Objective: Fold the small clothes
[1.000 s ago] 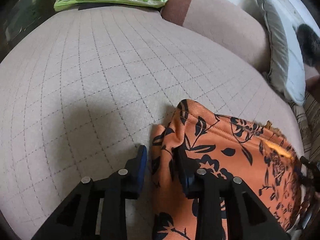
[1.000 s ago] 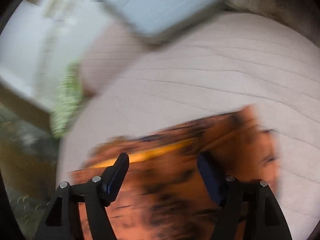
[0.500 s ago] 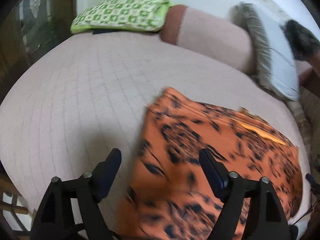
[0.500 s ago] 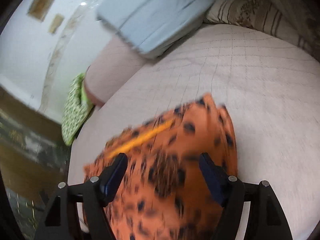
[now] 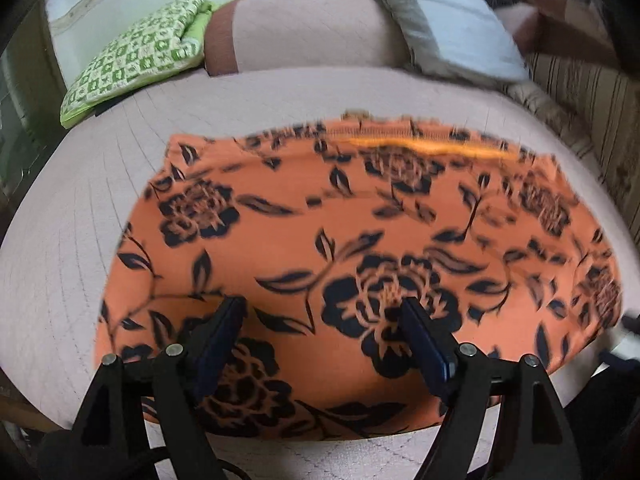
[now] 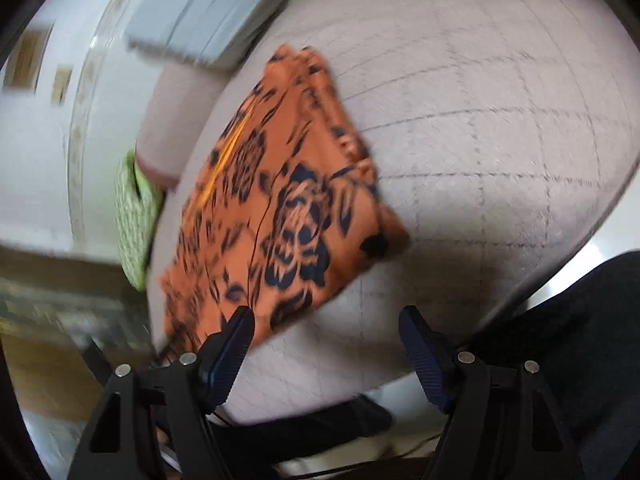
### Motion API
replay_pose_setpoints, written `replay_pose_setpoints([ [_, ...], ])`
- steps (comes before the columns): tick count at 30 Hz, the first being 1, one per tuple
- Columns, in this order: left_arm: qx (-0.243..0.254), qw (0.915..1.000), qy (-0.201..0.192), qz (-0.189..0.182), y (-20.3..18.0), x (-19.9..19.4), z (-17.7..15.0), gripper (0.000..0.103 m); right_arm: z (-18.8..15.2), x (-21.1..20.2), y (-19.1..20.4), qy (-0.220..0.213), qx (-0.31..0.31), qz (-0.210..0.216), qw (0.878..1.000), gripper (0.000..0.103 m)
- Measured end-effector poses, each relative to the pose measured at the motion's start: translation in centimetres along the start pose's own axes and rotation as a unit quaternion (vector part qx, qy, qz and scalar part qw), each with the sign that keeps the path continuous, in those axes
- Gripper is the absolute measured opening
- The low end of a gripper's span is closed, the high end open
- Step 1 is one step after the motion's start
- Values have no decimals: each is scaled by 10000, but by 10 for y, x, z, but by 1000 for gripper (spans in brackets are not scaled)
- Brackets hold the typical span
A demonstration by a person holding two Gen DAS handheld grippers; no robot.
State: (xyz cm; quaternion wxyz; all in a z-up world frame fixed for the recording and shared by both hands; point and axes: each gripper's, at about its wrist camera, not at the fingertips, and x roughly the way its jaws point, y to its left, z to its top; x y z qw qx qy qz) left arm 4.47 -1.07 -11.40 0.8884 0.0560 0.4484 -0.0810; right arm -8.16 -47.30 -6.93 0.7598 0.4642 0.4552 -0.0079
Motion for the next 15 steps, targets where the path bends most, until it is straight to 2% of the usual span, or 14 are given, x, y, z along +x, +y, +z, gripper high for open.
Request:
replay_pose_setpoints([
  [1, 21, 10000, 44, 38, -1, 4, -2, 81, 4, 1, -2, -44, 31, 91, 9999, 77],
  [2, 37, 10000, 46, 80, -2, 7, -3, 81, 8, 4, -5, -106, 183, -17, 9998, 77],
  [4, 8, 9999, 60, 96, -2, 0, -2, 81, 15, 5, -12, -155, 419, 159, 9989, 80],
  [6, -147, 9997, -212, -48, 2, -17, 2, 81, 20, 2, -15, -248, 582, 237, 9977, 80],
  [8, -196, 9984, -519, -41, 3, -32, 2, 87, 27, -6, -9, -384, 589, 287, 9971, 80],
  [10, -117, 9989, -445, 49, 2, -27, 0, 88, 29, -12, -2, -591, 425, 464, 9963, 79],
  [12, -104, 9997, -122, 179, 2, -8, -4, 88, 31, -5, -5, -504, 367, 156, 9979, 79],
  [13, -131, 9997, 116, 183, 3, 4, -6, 88, 33, 3, -11, -397, 469, 115, 9980, 79],
  [14, -179, 9994, 250, 142, 4, 11, -10, 89, 34, 2, -12, -483, 538, 166, 9972, 80],
  [15, -173, 9997, 69, 161, 3, 9, -13, 89, 34, 0, -11, -519, 552, 200, 9969, 80],
])
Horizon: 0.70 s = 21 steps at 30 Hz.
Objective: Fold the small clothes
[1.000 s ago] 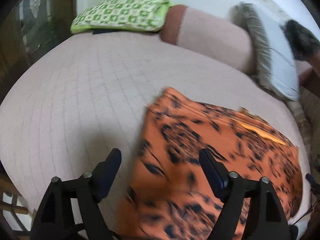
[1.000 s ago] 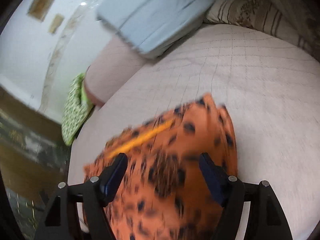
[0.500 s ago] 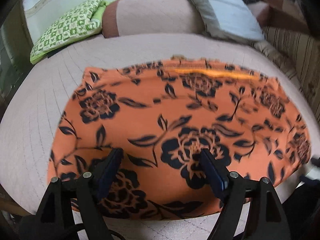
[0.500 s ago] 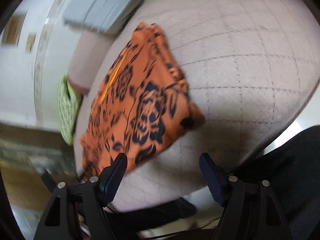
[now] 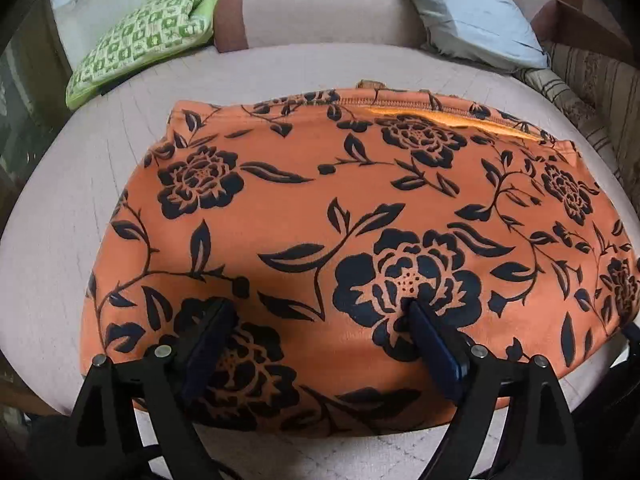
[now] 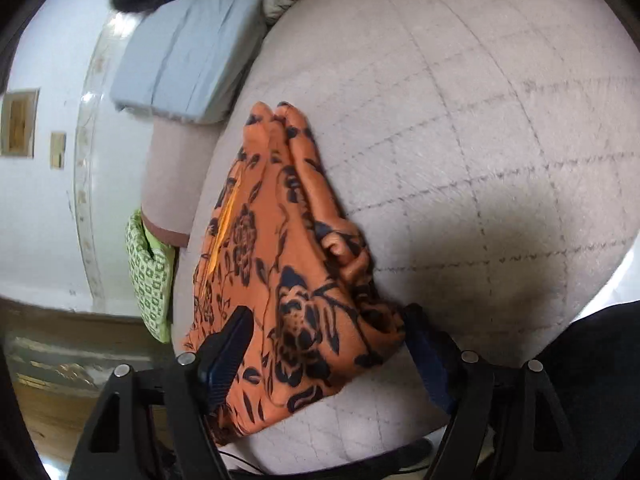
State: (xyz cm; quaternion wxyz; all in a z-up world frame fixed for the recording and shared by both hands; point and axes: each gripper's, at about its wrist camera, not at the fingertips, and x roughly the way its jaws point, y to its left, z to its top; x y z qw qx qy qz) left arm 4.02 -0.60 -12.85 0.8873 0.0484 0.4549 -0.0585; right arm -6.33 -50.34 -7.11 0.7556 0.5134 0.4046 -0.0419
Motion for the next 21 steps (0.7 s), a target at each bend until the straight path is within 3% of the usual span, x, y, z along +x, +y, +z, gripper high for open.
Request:
replay_pose_setpoints([
  [3, 65, 10000, -9, 10, -2, -1, -1, 90, 0, -8, 11, -140, -320, 72, 9994, 73],
  [5, 0, 10000, -14, -30, 0, -1, -2, 91, -1, -2, 13, -89, -420, -150, 9990, 67],
  [12, -37, 9999, 14, -106, 3, -5, 1, 92, -2, 9, 8, -124, -340, -272, 9990, 68],
  [15, -277, 9991, -283, -178, 15, -21, 4, 92, 1, 14, 7, -94, -270, -254, 9993, 68],
  [17, -300, 9990, -331, -26, 20, -20, 4, 92, 2, 17, 10, -82, -337, -309, 9989, 67],
  [19, -214, 9995, 154, 184, 23, 5, -1, 94, 2, 18, 17, -88, -589, -595, 9964, 58],
  [21, 35, 9996, -111, 272, 19, 9, -7, 97, 3, 21, 26, -72, -869, -763, 9933, 20],
])
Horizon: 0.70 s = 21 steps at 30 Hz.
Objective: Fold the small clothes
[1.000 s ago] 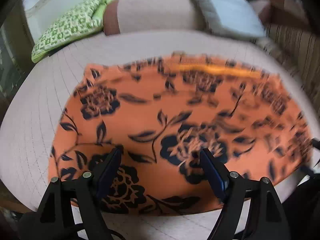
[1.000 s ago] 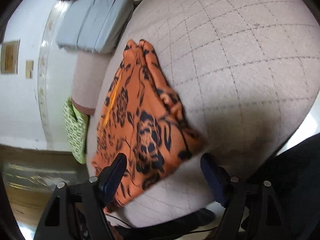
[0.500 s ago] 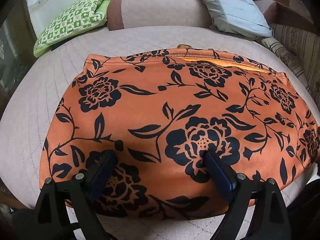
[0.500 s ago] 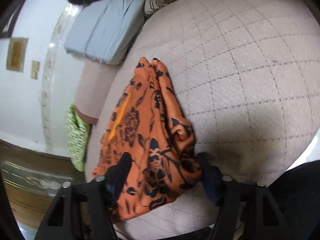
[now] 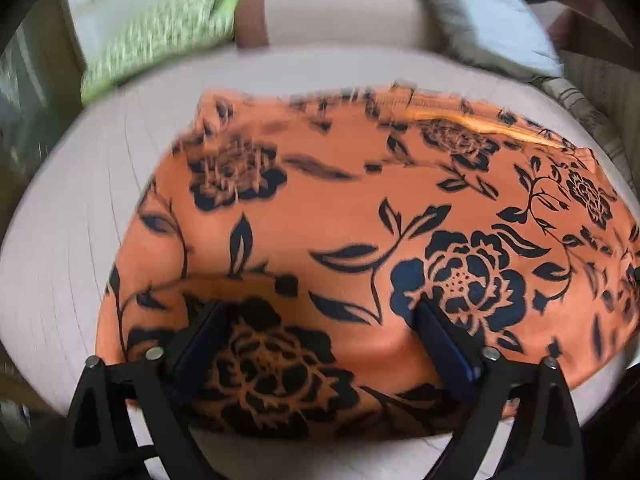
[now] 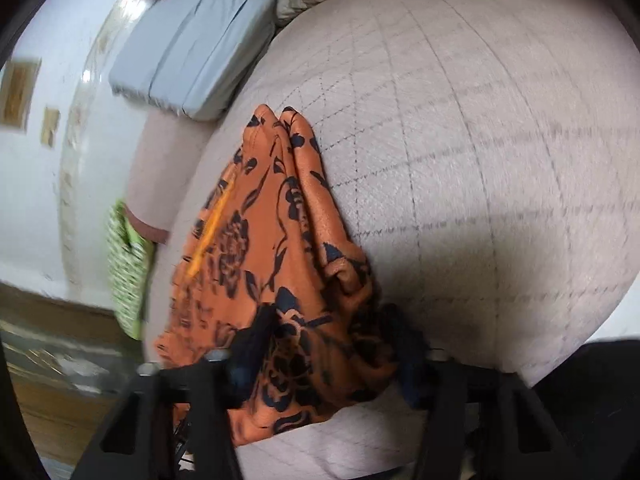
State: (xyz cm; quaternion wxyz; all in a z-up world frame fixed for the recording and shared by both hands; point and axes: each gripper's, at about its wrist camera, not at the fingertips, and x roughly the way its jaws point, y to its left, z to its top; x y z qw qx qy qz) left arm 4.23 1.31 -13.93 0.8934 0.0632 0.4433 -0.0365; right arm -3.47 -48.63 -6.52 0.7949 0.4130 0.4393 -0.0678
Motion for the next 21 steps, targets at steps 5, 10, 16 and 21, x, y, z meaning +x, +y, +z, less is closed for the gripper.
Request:
replay_pose_setpoints([
  [5, -105, 9997, -21, -241, 7, -4, 1, 95, -1, -23, 70, -355, -1046, -92, 9938, 19],
  [10, -1132, 9903, -342, -730, 57, -40, 2, 86, -34, -34, 180, -594, -2515, 142, 9659, 19],
  [16, -2506, 9575, -1425, -8, 159, -98, -16, 86, -119, 0, 298, -308, -3904, 751, 9171, 19],
  [21, -3447, 9223, -1690, 449, 218, -94, -51, 86, -204, 98, 342, 839, -4589, 775, 8811, 19],
])
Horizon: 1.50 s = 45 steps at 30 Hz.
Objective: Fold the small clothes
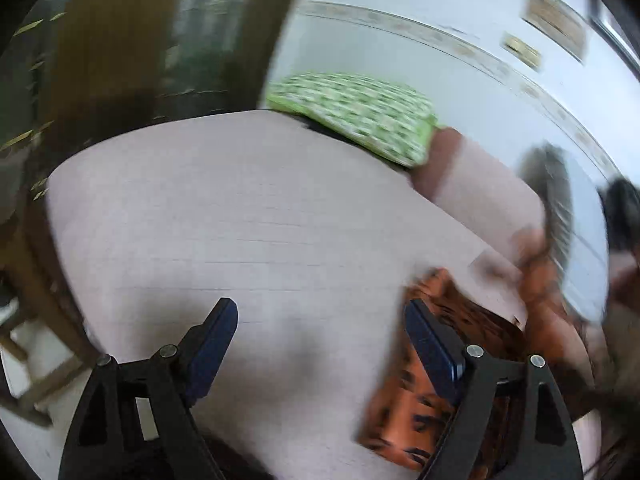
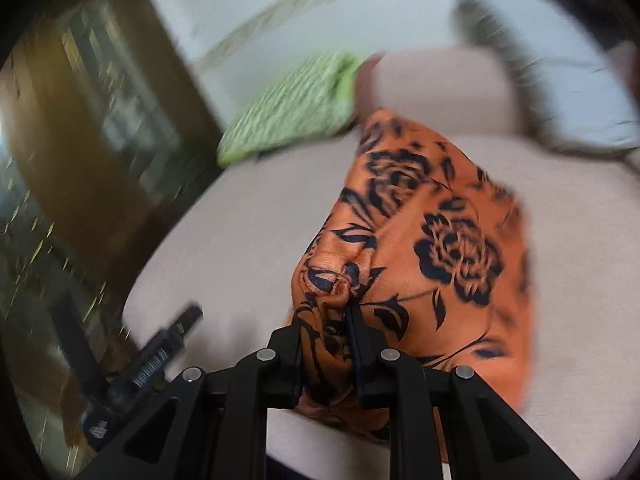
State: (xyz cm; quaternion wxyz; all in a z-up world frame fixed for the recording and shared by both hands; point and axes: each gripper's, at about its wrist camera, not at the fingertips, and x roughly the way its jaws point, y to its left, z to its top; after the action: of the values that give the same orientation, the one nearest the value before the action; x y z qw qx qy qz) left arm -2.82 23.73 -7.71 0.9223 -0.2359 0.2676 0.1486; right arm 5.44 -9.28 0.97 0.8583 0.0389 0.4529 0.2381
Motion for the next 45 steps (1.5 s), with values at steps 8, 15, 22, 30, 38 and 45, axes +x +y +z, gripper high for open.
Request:
replay_pose_setpoints([
  [8, -286, 9993, 233, -23, 15, 22, 1, 86, -13, 47, 1, 533, 364, 279, 9975, 19],
  [15, -313, 9993, 183, 36, 10, 21, -3, 86, -26, 78, 11, 922, 362, 603, 9933, 31],
  [22, -6, 9998, 177, -14, 1, 18, -8, 86, -47, 56, -12, 456, 565, 1544, 9853, 76],
  [30, 1531, 9785, 1323, -405, -59, 44, -49, 86, -73, -13, -87, -277, 1797, 1336, 9742, 76],
  [38, 1093, 9840, 1365, 352, -45, 38, -48, 81, -96, -25, -128, -409, 2620, 1815, 9470, 76],
  [45, 1644, 9840, 518, -448, -88, -3, -33, 81, -106, -43, -139, -509, 2661, 2056, 9404, 76],
])
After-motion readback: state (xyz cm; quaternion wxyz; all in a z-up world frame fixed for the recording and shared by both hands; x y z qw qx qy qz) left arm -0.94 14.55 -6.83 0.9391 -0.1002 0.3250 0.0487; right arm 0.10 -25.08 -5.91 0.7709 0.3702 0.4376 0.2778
